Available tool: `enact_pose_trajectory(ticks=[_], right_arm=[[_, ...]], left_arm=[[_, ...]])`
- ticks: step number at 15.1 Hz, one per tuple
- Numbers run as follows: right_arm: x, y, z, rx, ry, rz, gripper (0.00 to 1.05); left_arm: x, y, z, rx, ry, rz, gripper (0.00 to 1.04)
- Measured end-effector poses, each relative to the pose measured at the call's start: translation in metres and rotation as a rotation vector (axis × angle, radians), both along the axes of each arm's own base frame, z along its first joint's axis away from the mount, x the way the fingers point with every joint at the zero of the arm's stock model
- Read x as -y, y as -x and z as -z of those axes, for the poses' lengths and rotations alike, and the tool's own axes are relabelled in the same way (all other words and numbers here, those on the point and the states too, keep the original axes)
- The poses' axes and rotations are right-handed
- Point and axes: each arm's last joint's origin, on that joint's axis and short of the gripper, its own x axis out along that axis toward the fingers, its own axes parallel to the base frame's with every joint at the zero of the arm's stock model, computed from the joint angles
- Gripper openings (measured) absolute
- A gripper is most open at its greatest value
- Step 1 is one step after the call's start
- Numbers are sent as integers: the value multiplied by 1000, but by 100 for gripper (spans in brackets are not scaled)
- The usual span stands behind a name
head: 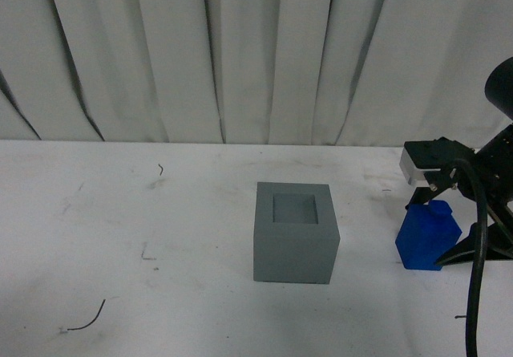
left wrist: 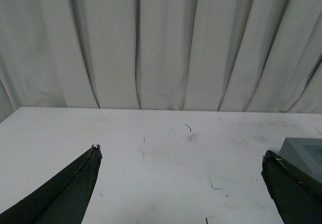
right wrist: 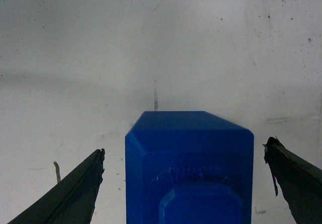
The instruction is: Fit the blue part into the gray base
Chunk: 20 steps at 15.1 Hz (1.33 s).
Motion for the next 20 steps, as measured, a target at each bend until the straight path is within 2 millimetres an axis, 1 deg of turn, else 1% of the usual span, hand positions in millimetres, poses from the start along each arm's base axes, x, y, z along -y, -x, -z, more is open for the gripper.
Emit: enact_pose_trajectory(ticks=[5,6,9,10,16,18,19,20], right_arm=[[-8,1,5,-22,21,-19,98],[-10,1,5,-21,32,-24,89],[-10,-1,5,-4,60,-38,54],[-9,-1,5,2,62,-42,48],[-10,0,5,-11,60,-45,47],[-12,3,1,-32,46,-54,47],[-12,5,-8,-34,29,-58,47],[-13,7,-22,-26,27,-60,47]], left_arm=[[0,0,0,0,0,0,98],[0,0,0,0,0,0,98],[0,0,0,0,0,0,98],[0,0,0,0,0,0,98],[0,0,0,0,0,0,98],[0,0,0,0,0,0,98],[0,0,0,0,0,0,98],[0,0,0,0,0,0,98]])
